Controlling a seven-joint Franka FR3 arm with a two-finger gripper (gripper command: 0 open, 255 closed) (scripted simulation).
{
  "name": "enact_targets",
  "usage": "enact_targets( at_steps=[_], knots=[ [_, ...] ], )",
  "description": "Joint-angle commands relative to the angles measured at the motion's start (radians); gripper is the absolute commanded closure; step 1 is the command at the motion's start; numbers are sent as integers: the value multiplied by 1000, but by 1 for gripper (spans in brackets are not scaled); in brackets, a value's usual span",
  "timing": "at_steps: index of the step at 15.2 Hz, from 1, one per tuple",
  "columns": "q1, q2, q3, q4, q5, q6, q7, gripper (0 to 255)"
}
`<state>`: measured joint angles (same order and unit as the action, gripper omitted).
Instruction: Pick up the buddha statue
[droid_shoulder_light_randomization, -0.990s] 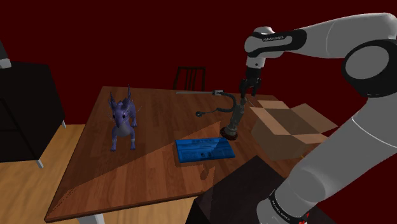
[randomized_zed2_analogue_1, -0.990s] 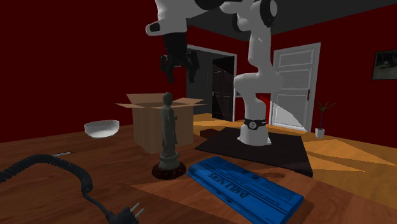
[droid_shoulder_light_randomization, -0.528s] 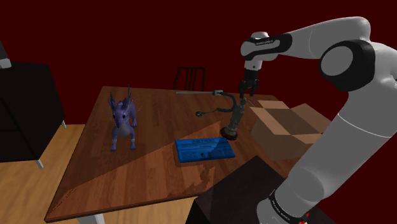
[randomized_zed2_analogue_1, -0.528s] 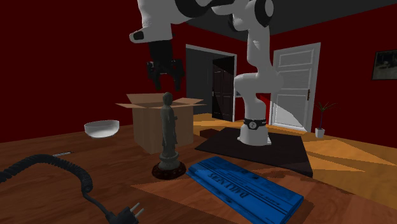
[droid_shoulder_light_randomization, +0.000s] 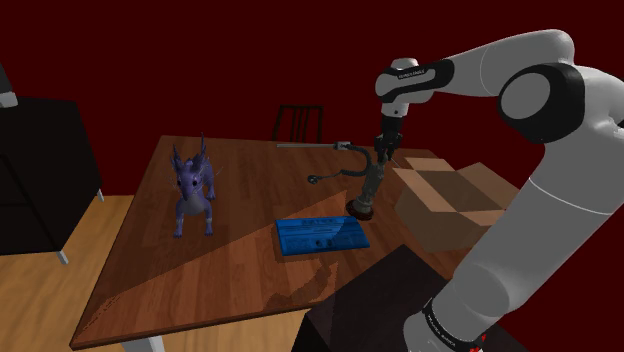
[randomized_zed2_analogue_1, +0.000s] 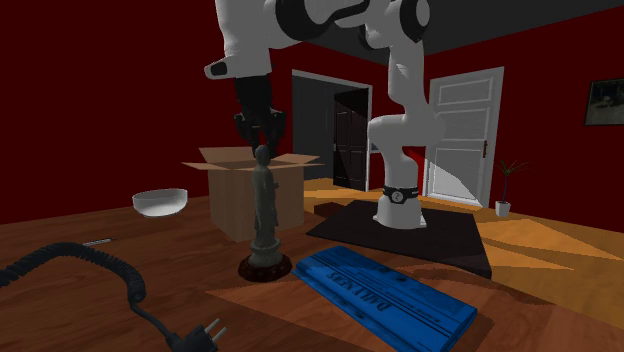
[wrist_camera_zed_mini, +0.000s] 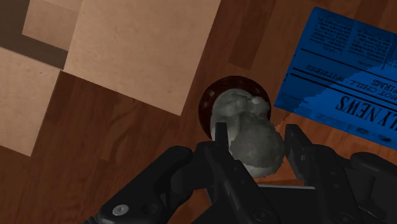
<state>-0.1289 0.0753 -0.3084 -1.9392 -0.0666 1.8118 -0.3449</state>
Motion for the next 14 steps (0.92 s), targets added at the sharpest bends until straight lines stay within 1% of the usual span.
enact_targets(
  at_steps=[1,7,14],
  knots=[
    [0,0,0,-1,0,1,0,255],
    [0,0,0,-3,0,2,1,255],
    [2,-22,1,66,-5,-88,-1,255]
  ],
)
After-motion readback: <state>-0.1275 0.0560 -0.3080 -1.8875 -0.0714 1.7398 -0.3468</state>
